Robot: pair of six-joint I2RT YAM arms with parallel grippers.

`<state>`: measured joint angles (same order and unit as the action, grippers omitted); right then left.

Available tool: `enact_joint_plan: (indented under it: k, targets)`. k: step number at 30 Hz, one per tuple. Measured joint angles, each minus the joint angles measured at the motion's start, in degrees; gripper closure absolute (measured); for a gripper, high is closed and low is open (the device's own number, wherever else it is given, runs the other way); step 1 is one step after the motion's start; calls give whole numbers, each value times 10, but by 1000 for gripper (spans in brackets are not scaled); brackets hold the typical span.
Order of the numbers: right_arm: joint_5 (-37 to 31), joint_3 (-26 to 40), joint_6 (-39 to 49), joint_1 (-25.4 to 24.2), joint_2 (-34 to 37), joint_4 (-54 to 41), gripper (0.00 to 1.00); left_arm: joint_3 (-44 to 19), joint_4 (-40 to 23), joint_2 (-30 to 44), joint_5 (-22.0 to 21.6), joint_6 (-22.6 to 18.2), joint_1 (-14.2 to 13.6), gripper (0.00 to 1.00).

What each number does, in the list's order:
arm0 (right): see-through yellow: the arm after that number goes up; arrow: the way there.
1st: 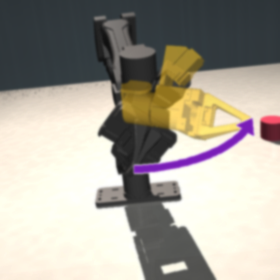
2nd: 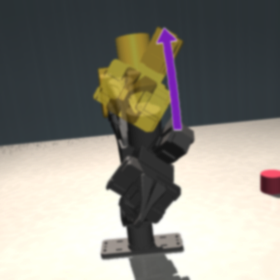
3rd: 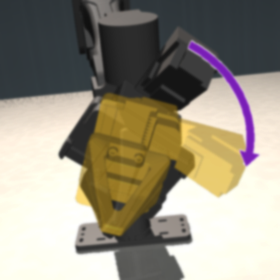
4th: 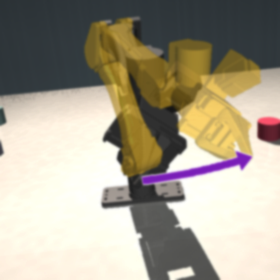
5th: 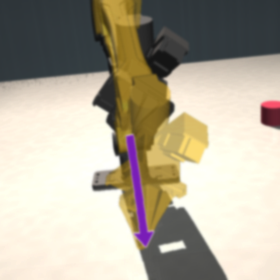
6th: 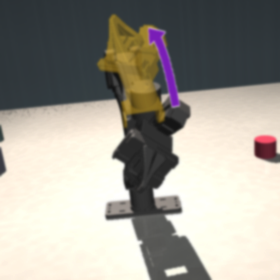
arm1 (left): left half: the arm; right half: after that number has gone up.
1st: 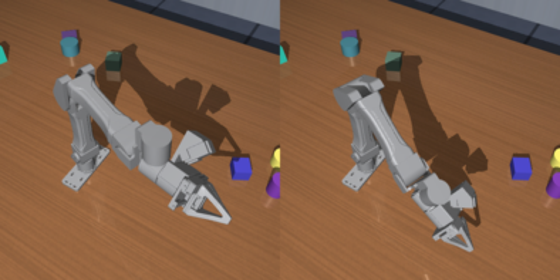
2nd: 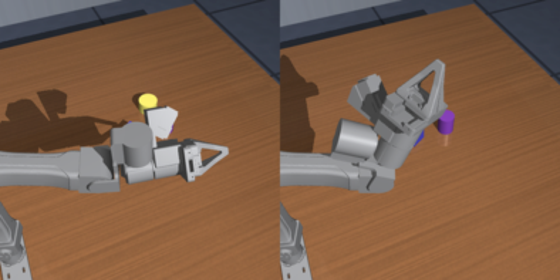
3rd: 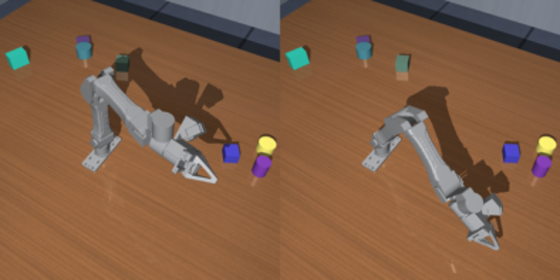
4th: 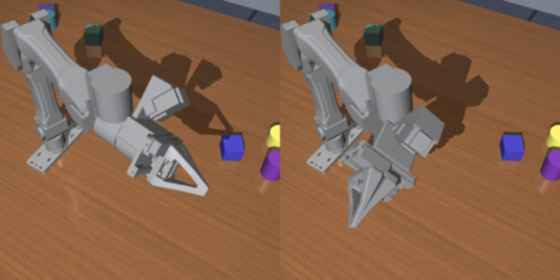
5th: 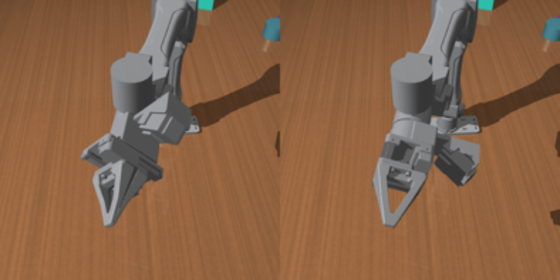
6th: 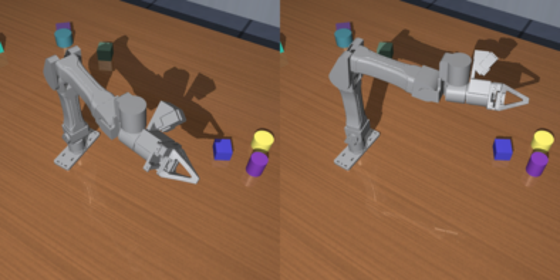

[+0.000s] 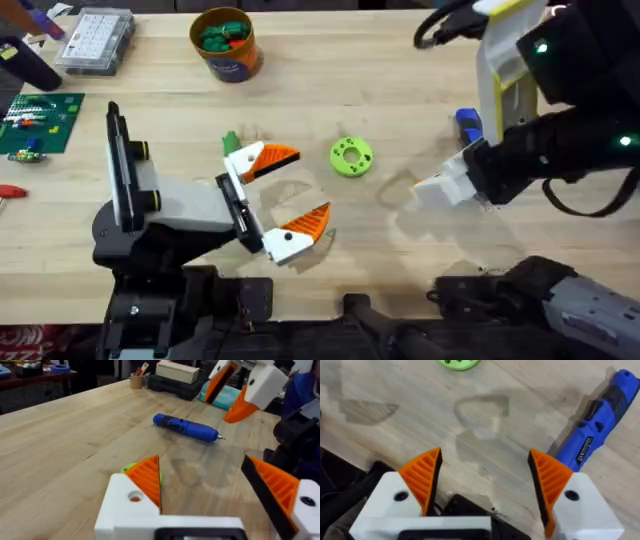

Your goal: Pick up the gripper from the table and insert it into the empty holder that is missing its gripper. Then pick up a screw, insert it into the mounting hole, and use the screwdriver to tighten it. Finally, clean up the table by picking up the vegetable and placing it into the bucket.

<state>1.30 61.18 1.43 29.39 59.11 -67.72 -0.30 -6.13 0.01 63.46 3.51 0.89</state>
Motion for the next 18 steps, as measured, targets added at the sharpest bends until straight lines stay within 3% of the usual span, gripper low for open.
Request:
enact_joint_plan:
  k: [18]
  targets:
    - [5,-30,-2,0,0,33,23,0,0,0,0,0,0,8]
